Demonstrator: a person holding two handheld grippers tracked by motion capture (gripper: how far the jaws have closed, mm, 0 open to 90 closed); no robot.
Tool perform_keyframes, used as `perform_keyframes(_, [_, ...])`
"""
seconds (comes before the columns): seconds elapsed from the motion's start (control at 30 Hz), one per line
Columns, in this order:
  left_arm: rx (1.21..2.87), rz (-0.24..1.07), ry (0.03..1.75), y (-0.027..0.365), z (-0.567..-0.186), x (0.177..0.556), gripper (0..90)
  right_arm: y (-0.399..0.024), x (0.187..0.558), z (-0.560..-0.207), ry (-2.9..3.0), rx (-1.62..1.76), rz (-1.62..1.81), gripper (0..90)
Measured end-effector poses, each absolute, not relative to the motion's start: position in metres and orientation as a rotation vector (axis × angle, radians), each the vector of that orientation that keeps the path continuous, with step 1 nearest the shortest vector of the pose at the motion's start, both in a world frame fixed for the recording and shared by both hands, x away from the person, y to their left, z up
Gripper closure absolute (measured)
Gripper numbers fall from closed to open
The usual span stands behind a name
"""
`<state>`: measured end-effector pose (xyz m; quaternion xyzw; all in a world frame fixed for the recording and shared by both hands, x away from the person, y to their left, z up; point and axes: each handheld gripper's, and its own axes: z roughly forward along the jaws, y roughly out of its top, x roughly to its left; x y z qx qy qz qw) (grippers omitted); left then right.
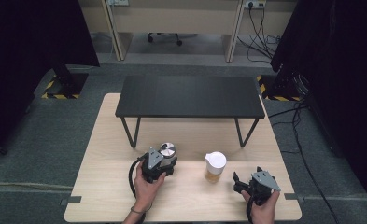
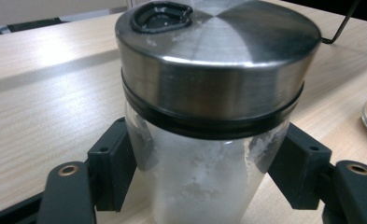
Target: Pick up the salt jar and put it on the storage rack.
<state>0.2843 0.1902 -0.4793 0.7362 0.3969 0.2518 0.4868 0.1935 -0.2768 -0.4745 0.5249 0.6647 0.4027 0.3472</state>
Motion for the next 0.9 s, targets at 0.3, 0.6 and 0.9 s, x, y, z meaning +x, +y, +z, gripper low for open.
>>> perform_keyframes(0.3, [1.748, 0.648, 0.921, 0.200, -0.457, 0.263, 30.7, -0.278, 0.194, -0.474, 1.725, 1.371, 1.051, 5.9])
perform_keyframes(0.6, [1.682, 0.693, 0.899, 0.213, -0.429, 0.238, 30.7, -0.278, 0.195, -0.474, 1.728, 1.372, 1.048, 5.9])
perform_keyframes(0.9, [1.687, 0.692, 0.902, 0.215, -0.420, 0.235, 30.7, -0.278, 0.195, -0.474, 1.731, 1.369, 1.049, 5.9])
